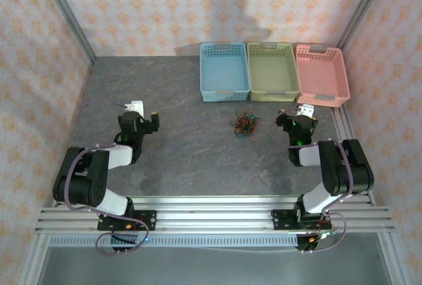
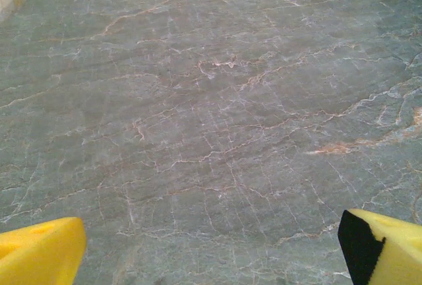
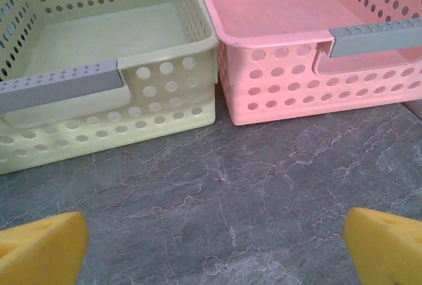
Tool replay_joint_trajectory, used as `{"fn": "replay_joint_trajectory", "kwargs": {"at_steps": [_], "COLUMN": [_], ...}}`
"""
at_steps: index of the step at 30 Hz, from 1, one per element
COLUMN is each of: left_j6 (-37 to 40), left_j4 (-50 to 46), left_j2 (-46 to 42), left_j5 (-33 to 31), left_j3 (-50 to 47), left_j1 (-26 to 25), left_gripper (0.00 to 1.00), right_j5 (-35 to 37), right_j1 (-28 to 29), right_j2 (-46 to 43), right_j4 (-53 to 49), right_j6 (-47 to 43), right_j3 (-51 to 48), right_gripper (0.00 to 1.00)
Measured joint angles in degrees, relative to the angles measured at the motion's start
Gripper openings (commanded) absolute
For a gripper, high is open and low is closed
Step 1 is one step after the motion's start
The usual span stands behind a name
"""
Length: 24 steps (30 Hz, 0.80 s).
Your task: Untangle the cables
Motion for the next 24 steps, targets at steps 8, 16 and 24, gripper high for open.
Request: {"fn": "replay_joint_trajectory", "kwargs": {"at_steps": [8,16,24], "left_j6": [0.00,0.02,0.61], "left_j4": [0.00,-0.02,0.59], "left_j2": [0.00,0.00,0.00], "left_j5": [-0.02,-0.02,-0.81], "left_j3": [0.00,0.00,0.00], "left_j1": [-0.04,-0.04,-1.07], "left_gripper": [1.00,1.00,1.00], "right_j5": [0.00,0.00,-0.46], "right_j1": [0.00,0.00,0.00], "right_j2": [0.00,0.00,0.00], "right_j4": [-0.07,-0.04,-0.02], "right_j6": [0.02,0.00,-0.02], "right_j3": [0.00,0.00,0.00], "right_gripper": [0.99,0.99,0.99]}}
